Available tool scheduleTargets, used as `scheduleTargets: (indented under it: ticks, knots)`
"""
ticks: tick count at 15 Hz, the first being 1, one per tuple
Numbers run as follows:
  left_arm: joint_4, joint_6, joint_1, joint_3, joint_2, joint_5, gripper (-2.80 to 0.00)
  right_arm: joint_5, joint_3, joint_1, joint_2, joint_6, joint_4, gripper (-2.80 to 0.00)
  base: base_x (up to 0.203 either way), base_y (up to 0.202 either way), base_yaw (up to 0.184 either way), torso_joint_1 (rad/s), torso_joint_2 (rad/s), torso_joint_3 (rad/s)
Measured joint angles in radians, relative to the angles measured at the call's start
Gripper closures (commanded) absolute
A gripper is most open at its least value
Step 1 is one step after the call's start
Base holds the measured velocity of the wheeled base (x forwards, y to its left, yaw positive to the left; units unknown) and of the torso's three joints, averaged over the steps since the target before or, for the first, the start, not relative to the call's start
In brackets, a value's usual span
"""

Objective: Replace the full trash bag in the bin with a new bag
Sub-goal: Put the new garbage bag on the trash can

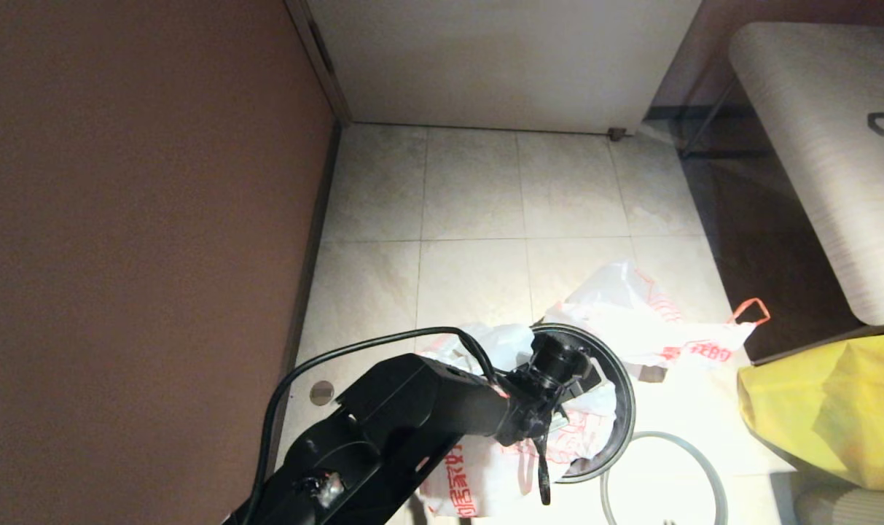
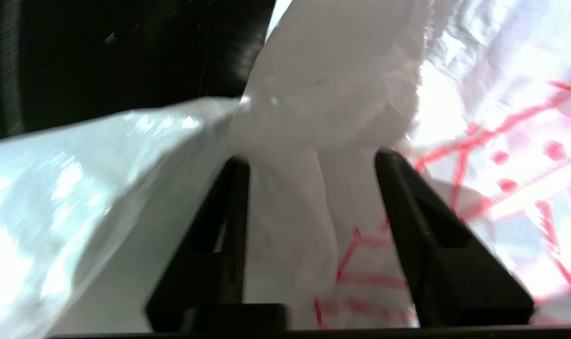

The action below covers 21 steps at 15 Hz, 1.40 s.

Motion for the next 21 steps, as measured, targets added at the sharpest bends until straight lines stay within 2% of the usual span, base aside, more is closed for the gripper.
scheduleTargets:
  ticks: [5,8,9,11,14,19,21]
  knots:
    - [0.279,-0.288,-0.044,0.028,-0.158,-0.095,-2.80,0.000,0.000,-0.001,0.000,0.000,0.000,0.00,0.000,0.000,0.000,0.000,0.00,0.000]
    - [0.313,-0.442,-0.066,0.118,-0.294,-0.146,-2.80,0.000,0.000,0.000,0.000,0.000,0.000,0.00,0.000,0.000,0.000,0.000,0.00,0.000]
    - [0.311,-0.486,-0.068,0.170,-0.343,-0.161,0.00,0.000,0.000,0.000,0.000,0.000,0.000,0.00,0.000,0.000,0.000,0.000,0.00,0.000]
    - [0.271,-0.555,-0.066,0.320,-0.442,-0.177,0.00,0.000,0.000,0.000,0.000,0.000,0.000,0.00,0.000,0.000,0.000,0.000,0.00,0.000]
    - [0.116,-0.611,-0.036,0.631,-0.580,-0.220,0.00,0.000,0.000,-0.001,0.000,0.000,0.000,0.00,0.000,0.000,0.000,0.000,0.00,0.000]
    - [-0.261,-0.729,0.044,1.110,-0.771,-0.259,0.00,0.000,0.000,-0.001,0.000,0.000,0.000,0.00,0.000,0.000,0.000,0.000,0.00,0.000]
    - [-0.409,-0.748,0.086,1.262,-0.826,-0.267,0.00,0.000,0.000,0.000,0.000,0.000,0.000,0.00,0.000,0.000,0.000,0.000,0.00,0.000]
